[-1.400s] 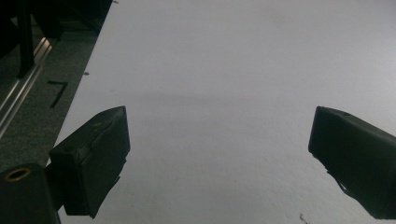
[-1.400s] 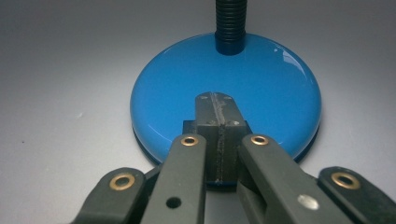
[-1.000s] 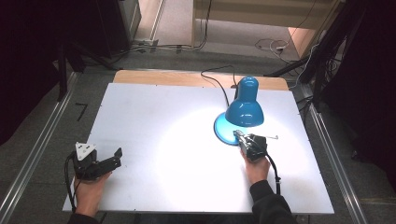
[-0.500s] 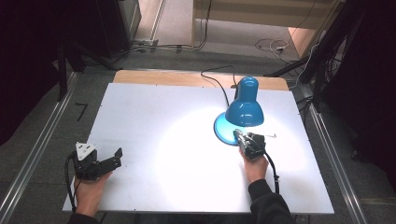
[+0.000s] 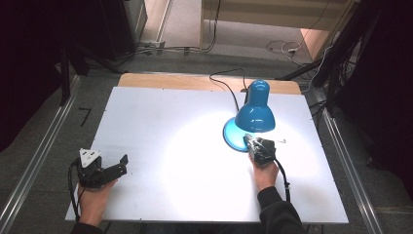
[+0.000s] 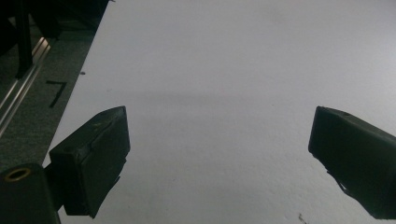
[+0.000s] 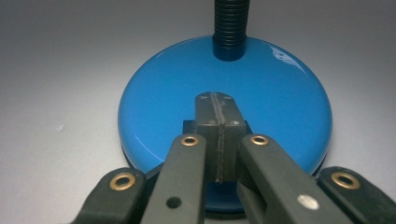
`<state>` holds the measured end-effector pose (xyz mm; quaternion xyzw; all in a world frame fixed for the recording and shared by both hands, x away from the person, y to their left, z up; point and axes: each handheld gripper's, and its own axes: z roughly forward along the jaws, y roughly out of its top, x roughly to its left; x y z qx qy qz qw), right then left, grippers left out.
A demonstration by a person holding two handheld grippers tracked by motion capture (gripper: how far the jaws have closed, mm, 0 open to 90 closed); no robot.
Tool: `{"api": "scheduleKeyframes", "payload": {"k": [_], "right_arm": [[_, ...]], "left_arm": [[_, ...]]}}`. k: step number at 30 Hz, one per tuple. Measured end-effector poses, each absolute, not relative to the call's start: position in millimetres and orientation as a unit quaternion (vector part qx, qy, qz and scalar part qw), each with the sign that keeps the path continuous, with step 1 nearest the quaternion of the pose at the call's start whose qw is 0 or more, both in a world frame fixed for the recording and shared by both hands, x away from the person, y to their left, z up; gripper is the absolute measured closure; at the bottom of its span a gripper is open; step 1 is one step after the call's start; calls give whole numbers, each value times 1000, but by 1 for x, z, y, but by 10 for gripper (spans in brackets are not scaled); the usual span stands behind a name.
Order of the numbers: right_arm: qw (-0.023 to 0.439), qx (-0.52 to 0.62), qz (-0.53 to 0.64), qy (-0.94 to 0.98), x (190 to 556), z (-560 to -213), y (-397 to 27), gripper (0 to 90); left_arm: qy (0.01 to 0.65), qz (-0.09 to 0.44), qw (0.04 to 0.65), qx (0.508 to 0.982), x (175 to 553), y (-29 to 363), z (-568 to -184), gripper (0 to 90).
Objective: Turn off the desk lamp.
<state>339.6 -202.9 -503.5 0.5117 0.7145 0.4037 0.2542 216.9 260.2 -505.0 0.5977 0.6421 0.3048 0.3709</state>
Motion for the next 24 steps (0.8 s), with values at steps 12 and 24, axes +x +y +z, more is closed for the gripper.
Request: {"api": "scheduleKeyframes", "payload": {"k": [12, 24], "right_arm": [[255, 513, 403, 713, 340, -503, -202, 878], [258, 512, 403, 713, 341, -503, -202, 879]], "left_arm": [[640, 304, 373, 599, 217, 259, -505, 59], [640, 304, 372, 600, 218, 258, -504, 59]]}}
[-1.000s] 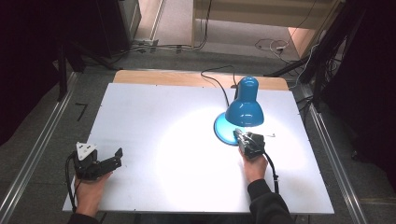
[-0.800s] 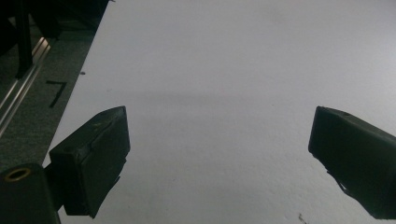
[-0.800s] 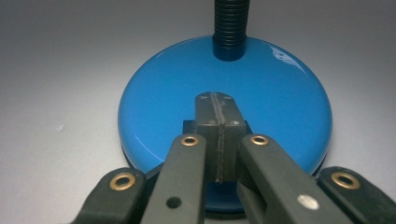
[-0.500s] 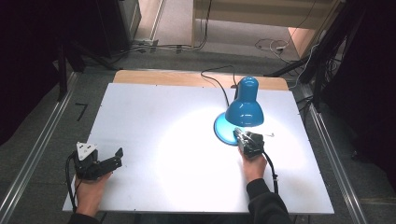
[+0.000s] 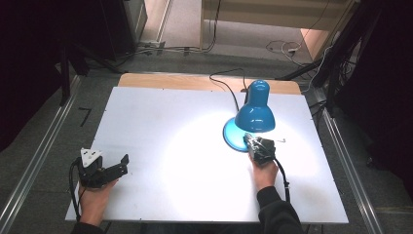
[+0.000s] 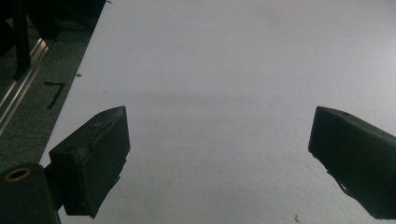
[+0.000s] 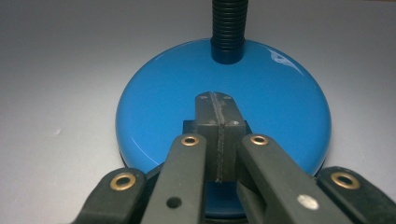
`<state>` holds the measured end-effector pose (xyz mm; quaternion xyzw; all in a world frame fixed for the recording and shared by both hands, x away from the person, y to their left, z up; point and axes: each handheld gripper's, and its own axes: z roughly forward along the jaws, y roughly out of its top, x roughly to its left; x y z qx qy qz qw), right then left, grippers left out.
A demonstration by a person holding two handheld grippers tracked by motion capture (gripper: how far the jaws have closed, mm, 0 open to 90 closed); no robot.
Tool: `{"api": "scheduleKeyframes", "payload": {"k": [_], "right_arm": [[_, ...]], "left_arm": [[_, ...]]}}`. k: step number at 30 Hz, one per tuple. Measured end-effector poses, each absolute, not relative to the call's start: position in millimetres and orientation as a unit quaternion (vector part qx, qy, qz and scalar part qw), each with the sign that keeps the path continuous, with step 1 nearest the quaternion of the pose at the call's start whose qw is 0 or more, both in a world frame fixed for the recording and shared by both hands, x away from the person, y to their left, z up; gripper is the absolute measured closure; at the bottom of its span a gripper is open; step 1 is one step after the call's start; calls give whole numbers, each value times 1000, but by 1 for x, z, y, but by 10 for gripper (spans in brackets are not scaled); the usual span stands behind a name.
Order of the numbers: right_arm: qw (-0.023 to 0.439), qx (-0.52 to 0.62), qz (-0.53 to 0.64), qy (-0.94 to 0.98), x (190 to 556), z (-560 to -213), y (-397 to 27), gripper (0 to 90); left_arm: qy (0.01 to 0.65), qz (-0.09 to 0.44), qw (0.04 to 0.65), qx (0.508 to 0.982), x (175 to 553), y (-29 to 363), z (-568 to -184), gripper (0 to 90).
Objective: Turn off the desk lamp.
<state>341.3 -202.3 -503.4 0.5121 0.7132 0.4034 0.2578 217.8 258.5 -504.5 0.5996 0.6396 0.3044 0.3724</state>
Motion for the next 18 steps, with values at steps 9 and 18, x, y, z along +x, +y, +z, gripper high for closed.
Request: {"api": "scheduleKeyframes", "payload": {"k": [9, 18], "right_arm": [[261, 515, 395, 715, 344, -504, -201, 879], [263, 520, 395, 710, 348, -504, -200, 877]], "left_arm": [[640, 304, 373, 599, 218, 259, -504, 59], [640, 304, 375, 598, 217, 260, -504, 59]]}}
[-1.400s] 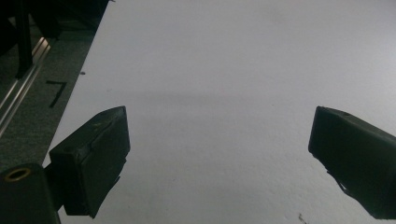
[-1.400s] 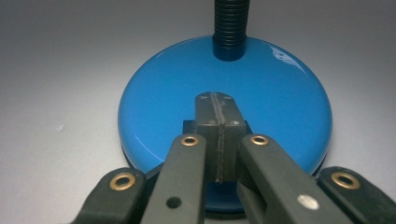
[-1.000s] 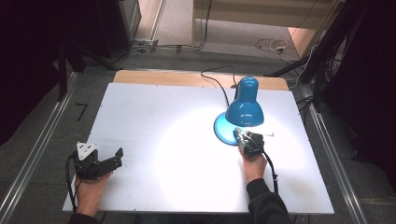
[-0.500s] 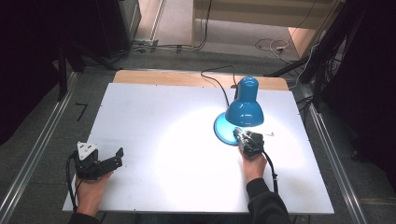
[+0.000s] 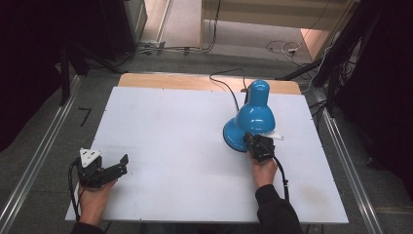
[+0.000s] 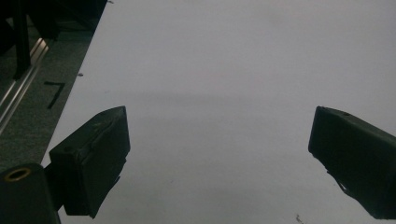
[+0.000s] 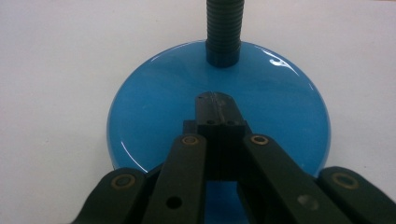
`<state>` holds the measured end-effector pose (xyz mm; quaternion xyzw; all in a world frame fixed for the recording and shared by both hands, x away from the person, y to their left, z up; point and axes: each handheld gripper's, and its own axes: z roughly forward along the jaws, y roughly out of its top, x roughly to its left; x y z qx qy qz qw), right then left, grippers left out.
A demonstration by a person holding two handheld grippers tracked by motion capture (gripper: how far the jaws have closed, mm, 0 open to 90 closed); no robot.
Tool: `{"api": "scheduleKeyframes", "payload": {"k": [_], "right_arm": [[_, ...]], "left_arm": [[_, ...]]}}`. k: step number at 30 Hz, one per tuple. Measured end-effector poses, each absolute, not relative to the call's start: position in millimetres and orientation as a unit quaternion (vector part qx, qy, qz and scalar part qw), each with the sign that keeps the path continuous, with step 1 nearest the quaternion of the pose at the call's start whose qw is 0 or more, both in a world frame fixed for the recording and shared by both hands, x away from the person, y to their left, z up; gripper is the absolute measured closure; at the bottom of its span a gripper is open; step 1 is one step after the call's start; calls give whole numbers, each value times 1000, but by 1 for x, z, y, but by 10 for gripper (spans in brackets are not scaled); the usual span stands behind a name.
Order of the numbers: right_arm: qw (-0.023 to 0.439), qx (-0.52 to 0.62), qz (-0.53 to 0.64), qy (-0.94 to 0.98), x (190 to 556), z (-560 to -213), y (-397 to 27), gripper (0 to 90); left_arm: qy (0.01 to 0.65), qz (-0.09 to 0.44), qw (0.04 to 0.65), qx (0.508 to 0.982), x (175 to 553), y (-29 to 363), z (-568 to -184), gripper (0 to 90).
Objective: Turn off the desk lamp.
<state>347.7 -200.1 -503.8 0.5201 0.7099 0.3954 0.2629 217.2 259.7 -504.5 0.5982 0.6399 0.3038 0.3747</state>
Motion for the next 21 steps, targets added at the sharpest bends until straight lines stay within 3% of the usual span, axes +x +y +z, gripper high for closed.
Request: {"api": "scheduleKeyframes", "payload": {"k": [1, 2, 9, 15, 21], "right_arm": [[263, 520, 396, 710, 348, -504, -201, 875], [260, 521, 400, 708, 348, -504, -202, 804], [238, 527, 432, 692, 349, -500, -209, 672], [228, 522, 435, 697, 348, -500, -209, 482], [224, 515, 442, 700, 345, -497, -209, 370]], "left_arm": [[640, 304, 374, 598, 217, 260, -504, 59], [640, 304, 374, 598, 217, 260, -504, 59], [643, 304, 373, 596, 217, 262, -505, 59], [642, 304, 374, 596, 216, 262, -505, 59], [643, 304, 373, 596, 217, 262, -505, 59]]}}
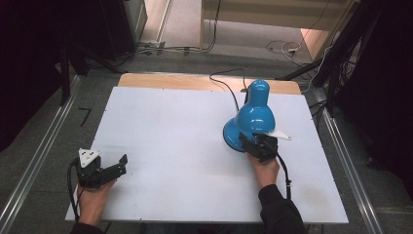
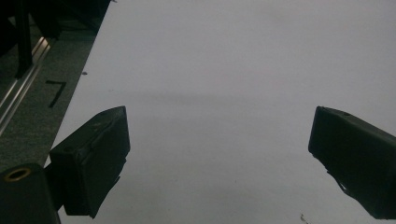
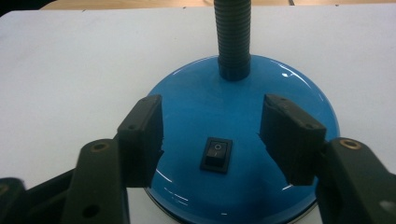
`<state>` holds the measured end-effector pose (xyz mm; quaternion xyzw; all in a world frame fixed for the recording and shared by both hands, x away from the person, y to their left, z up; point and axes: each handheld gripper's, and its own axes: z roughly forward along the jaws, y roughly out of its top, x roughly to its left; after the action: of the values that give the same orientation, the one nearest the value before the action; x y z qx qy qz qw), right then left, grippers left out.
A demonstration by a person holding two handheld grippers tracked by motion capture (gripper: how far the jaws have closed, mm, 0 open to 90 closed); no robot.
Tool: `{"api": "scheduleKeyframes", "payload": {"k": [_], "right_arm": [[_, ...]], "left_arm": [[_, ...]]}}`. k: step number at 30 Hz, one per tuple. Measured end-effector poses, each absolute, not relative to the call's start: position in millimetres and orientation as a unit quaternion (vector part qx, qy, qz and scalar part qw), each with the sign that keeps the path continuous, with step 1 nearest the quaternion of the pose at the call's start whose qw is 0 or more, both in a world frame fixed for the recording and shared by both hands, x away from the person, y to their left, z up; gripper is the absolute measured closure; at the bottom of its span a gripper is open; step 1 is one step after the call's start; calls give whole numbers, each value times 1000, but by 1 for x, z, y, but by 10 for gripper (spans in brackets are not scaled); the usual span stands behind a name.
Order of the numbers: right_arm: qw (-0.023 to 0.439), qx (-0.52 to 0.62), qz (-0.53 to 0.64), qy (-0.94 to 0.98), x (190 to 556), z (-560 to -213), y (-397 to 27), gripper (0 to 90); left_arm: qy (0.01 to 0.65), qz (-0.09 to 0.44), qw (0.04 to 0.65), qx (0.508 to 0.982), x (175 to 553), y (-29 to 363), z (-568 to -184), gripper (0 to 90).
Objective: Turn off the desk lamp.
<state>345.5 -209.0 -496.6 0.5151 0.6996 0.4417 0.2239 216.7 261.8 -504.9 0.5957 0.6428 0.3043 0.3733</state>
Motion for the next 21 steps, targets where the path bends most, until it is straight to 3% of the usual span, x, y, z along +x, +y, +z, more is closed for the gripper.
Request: {"api": "scheduleKeyframes", "payload": {"k": [13, 21], "right_arm": [[223, 509, 438, 707, 342, -493, -211, 241], [224, 505, 433, 712, 339, -492, -220, 209]], "left_arm": [[643, 304, 373, 596, 217, 262, -505, 59], [643, 304, 372, 596, 217, 262, -505, 59]]}}
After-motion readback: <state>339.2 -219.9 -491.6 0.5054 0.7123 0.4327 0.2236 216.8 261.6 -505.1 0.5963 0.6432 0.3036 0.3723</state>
